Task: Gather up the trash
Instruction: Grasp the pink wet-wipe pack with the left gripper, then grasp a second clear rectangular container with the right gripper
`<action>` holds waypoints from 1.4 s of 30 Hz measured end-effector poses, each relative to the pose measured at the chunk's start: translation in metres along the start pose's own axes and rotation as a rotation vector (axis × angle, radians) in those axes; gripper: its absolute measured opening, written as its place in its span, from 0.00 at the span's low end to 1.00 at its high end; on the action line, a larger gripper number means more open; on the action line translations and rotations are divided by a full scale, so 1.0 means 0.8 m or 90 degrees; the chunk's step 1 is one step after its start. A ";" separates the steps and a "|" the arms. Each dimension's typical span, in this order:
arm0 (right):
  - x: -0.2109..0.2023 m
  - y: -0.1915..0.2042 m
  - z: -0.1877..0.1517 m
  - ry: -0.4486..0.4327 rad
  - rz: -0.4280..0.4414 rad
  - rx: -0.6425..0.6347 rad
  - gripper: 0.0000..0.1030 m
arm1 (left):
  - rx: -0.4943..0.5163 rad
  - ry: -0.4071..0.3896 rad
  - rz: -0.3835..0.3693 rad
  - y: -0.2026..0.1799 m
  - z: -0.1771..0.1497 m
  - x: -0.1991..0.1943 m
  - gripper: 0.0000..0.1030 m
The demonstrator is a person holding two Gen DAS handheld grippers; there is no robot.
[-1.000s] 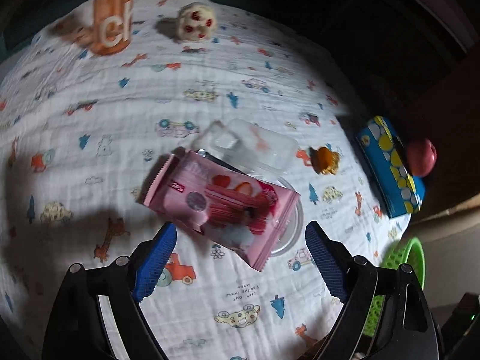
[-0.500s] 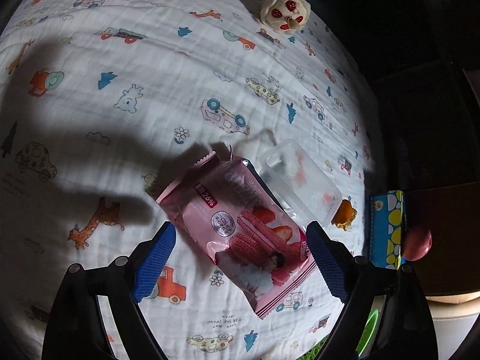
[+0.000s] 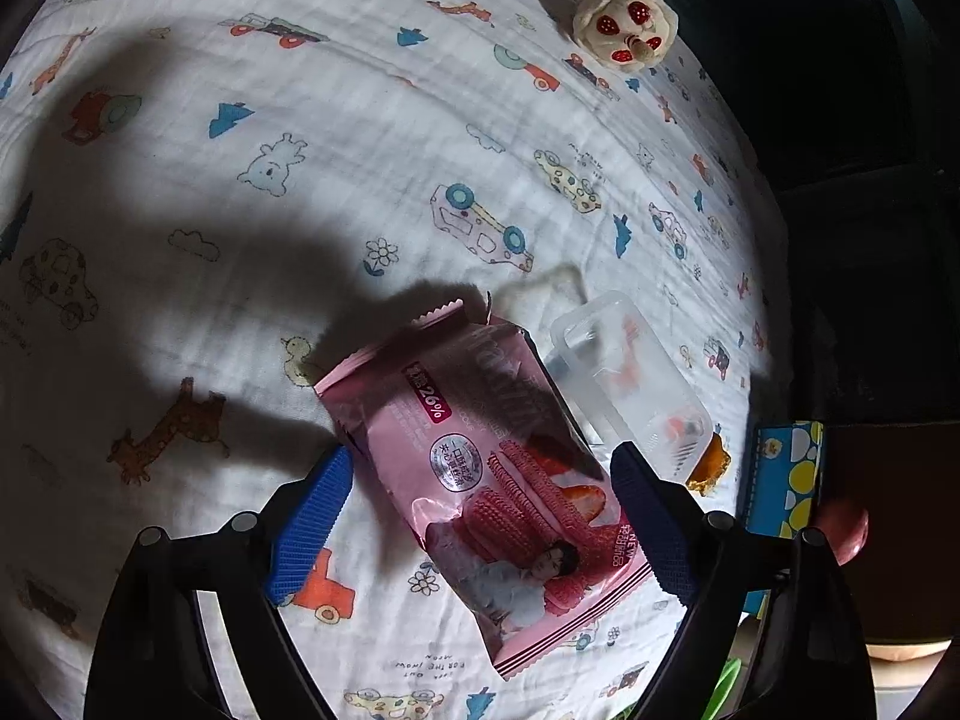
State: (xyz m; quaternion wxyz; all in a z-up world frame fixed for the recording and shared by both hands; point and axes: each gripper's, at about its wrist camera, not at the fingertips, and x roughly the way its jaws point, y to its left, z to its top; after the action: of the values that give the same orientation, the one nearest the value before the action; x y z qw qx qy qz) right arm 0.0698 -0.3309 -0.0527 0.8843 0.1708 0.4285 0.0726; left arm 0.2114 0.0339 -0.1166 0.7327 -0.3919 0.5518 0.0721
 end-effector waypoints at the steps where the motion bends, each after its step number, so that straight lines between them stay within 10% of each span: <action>1: 0.000 0.000 0.000 0.001 0.000 0.000 0.71 | 0.008 -0.005 0.004 -0.002 0.000 0.000 0.82; 19: 0.014 0.025 0.004 0.008 0.014 -0.030 0.71 | 0.126 -0.022 -0.032 -0.013 -0.008 -0.032 0.44; 42: 0.126 0.168 0.060 0.072 0.095 -0.229 0.73 | 0.202 -0.068 -0.048 0.019 0.047 -0.119 0.43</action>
State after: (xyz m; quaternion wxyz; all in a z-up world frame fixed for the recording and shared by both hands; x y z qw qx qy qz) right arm 0.1723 -0.1895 -0.0500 0.8670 0.0367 0.4440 0.2230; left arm 0.1953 0.1002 -0.0390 0.8157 -0.2871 0.5016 -0.0228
